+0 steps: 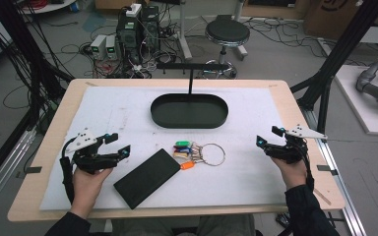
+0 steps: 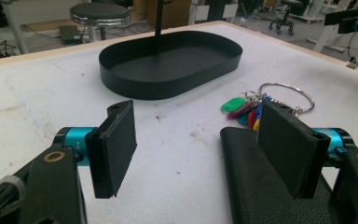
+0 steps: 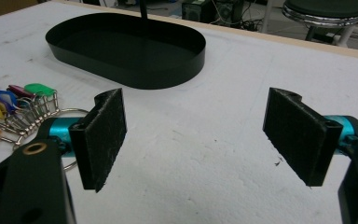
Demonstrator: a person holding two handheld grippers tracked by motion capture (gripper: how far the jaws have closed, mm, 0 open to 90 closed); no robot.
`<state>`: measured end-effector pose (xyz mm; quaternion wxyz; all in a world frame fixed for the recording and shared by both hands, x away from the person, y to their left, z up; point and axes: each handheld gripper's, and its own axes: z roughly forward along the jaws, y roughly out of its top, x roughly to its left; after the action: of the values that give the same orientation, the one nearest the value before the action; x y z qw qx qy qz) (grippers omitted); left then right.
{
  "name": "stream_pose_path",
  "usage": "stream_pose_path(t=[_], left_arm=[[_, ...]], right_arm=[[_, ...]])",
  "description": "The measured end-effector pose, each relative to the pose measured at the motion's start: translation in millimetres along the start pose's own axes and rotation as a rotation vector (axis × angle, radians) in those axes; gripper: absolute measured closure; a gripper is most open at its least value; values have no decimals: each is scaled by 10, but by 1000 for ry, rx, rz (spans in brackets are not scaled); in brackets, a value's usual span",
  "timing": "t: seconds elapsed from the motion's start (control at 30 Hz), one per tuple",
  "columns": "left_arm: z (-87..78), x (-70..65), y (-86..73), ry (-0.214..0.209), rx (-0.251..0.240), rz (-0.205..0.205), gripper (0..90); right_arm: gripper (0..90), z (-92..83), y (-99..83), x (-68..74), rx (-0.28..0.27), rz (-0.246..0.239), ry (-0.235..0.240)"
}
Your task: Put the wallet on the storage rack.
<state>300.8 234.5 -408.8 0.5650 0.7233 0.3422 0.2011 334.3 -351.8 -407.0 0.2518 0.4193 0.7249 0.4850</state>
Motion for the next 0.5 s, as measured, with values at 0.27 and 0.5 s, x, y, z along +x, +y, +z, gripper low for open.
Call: stream_pose_path(t=[0.27,0.5], left_arm=[[-29,-76,88,13,-3,31,284],[-161,-196,43,25,2,18,277]], right_arm=[[217,-5,-18,-109,-2,11,-37],[237,-1,-8,-113,-16,-3,-55]])
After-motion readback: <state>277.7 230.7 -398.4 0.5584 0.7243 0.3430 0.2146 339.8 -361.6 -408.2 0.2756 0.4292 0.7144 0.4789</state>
